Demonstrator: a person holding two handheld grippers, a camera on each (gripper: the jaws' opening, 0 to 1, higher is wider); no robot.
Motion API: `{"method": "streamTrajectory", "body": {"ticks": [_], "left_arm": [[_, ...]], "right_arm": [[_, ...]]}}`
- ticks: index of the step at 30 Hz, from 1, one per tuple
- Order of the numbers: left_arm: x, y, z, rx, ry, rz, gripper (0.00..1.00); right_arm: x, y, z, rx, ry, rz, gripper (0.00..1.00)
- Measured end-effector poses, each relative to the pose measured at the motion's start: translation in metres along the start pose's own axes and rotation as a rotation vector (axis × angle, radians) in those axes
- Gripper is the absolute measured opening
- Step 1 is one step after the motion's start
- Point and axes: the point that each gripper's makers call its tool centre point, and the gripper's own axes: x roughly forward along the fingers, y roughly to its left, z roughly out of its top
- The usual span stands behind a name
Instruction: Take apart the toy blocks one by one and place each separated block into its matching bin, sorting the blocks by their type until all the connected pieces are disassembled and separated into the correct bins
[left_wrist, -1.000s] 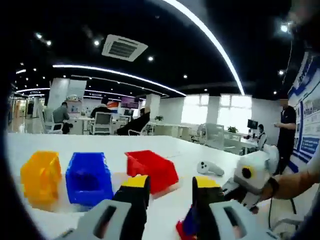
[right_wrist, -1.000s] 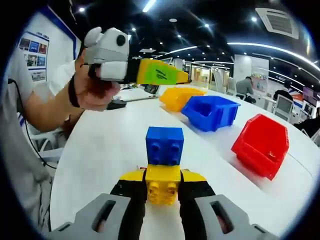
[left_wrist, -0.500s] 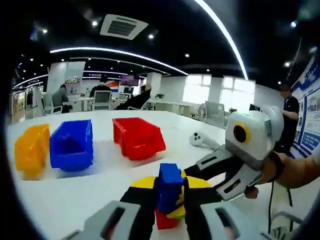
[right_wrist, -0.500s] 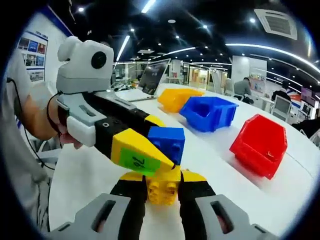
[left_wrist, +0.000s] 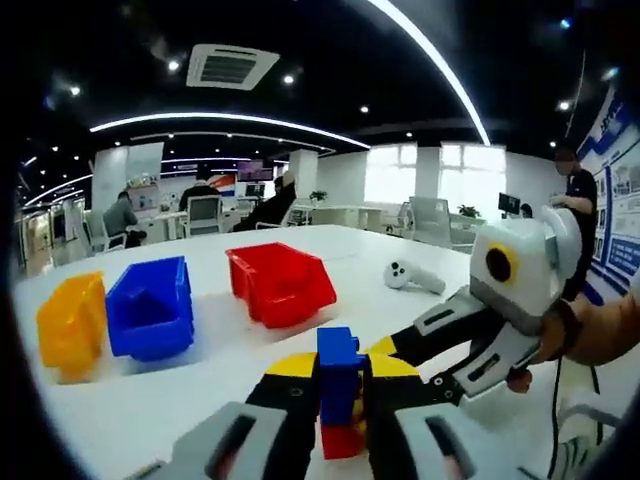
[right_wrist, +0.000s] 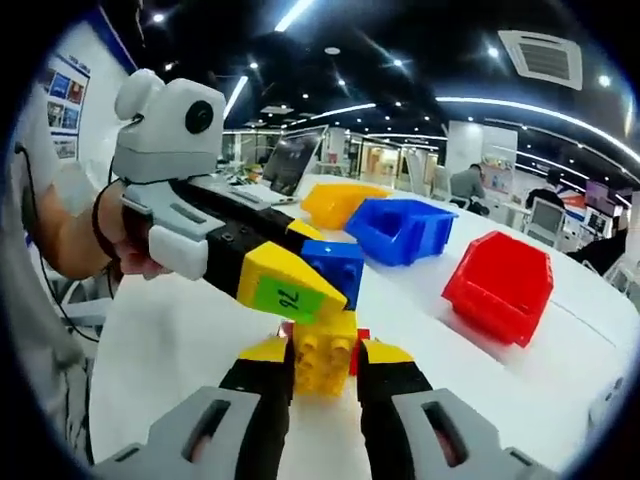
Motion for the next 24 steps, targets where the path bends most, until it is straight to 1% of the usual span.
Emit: {"method": "streamTrajectory", "body": {"ticks": [2, 3, 7, 8, 10, 12, 17, 18, 20, 21, 22, 24], "left_arm": [[0.0, -0.001, 0.0, 0.008, 0.003, -0.003, 0.18], [0.0, -0.001, 0.0, 0.013, 0.005, 0.0, 0.18], [0.0, 0.0, 0.0, 0.034, 0.007, -0.003, 0.18], [0.0, 0.0, 0.0, 0.037, 0.008, -0.001, 0.17], [0.0, 0.0, 0.0, 0.04, 0.007, 0.0, 0.17], [0.001, 0.001, 0.0, 0.037, 0.013, -0.01, 0.17], [-0.001, 0.003, 0.0, 0.022, 0.03, -0.062, 0.16], [-0.002, 0.005, 0.0, 0.026, 0.034, -0.064, 0.16], [-0.008, 0.015, 0.0, 0.031, 0.029, -0.048, 0.16], [-0.012, 0.029, -0.003, 0.037, 0.048, -0.007, 0.16], [-0.012, 0.031, -0.005, 0.035, 0.051, -0.011, 0.16], [-0.015, 0.033, -0.005, -0.01, 0.041, -0.03, 0.17]], "right_arm": [[0.0, 0.001, 0.007, -0.015, -0.022, -0.002, 0.25], [0.002, 0.001, 0.005, -0.024, -0.005, -0.003, 0.25], [0.002, 0.0, 0.003, -0.024, 0.017, 0.019, 0.23], [0.002, 0.0, 0.003, -0.041, 0.021, 0.024, 0.23], [0.002, 0.001, 0.003, -0.048, 0.017, 0.027, 0.23], [0.002, 0.001, 0.002, -0.056, 0.025, 0.038, 0.22], [0.003, 0.001, 0.002, -0.077, 0.032, 0.055, 0.22], [0.003, 0.001, 0.001, -0.086, 0.039, 0.064, 0.22], [0.002, 0.002, 0.0, -0.1, 0.034, 0.072, 0.22], [0.002, 0.002, 0.0, -0.105, 0.032, 0.072, 0.22], [0.001, 0.002, 0.0, -0.117, 0.03, 0.065, 0.22], [0.001, 0.001, 0.0, -0.112, 0.027, 0.062, 0.22]]}}
